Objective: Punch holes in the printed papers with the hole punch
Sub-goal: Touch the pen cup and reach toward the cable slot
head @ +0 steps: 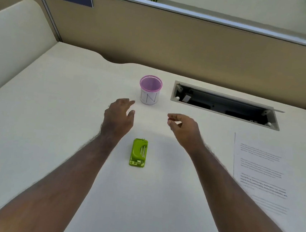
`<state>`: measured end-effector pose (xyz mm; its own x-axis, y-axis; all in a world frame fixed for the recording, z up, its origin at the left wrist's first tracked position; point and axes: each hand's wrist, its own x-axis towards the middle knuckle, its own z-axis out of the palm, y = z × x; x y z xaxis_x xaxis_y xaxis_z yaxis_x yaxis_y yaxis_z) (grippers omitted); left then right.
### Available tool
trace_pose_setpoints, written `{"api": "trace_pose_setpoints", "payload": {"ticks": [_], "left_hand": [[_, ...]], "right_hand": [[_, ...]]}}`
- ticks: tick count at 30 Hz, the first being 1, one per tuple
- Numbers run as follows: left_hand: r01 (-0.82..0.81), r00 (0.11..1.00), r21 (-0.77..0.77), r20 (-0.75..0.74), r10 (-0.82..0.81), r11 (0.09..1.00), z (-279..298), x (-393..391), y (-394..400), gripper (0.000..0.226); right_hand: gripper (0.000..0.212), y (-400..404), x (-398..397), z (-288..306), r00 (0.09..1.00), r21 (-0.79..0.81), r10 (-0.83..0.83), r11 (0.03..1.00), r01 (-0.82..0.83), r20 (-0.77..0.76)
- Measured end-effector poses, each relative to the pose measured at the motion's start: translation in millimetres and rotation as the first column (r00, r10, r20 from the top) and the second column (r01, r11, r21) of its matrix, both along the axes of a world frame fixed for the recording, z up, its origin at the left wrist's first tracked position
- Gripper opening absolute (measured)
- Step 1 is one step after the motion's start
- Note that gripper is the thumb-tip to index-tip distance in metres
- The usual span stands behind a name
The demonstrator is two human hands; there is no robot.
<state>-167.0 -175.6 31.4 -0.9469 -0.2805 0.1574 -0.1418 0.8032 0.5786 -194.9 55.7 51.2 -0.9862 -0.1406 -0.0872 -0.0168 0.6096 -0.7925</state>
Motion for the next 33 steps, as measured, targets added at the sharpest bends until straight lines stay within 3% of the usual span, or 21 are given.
{"api": "trace_pose_setpoints", "payload": {"ticks": [4,7,11,14,18,26,33], "left_hand": [[0.004,0.995,-0.126,0.098,0.009,0.992,-32.7,55.6,-0.4,0.046],[-0.03,0.976,-0.216,0.206,0.075,0.976,-56.1,89.3,1.5,0.054],[-0.015,0.947,-0.298,0.303,0.11,0.955,-76.0,115.9,0.9,0.062],[-0.006,0.929,-0.286,0.353,0.112,0.958,-83.4,123.4,2.8,0.067],[-0.008,0.93,-0.313,0.346,0.122,0.95,-86.4,124.4,6.9,0.066],[-0.019,0.926,-0.347,0.348,0.148,0.938,-86.9,123.7,8.8,0.067],[-0.037,0.931,-0.33,0.331,0.153,0.943,-82.1,124.0,12.1,0.065]], "right_hand": [[0.026,30.1,70.9,-38.8,0.995,0.091,0.003,0.996,-0.012,0.103],[0.038,42.8,111.6,-63.9,0.983,0.203,0.08,0.973,-0.112,0.163],[0.062,40.7,132.6,-75.8,0.972,0.334,0.182,0.916,-0.222,0.147],[0.067,35.9,133.0,-75.4,0.972,0.402,0.207,0.885,-0.236,0.114],[0.058,30.3,130.2,-74.2,0.975,0.442,0.205,0.869,-0.221,0.085],[0.02,21.2,123.4,-73.8,0.984,0.325,0.133,0.931,-0.166,0.121],[0.012,23.5,129.5,-83.4,0.96,0.432,0.256,0.883,-0.185,-0.114]]}}
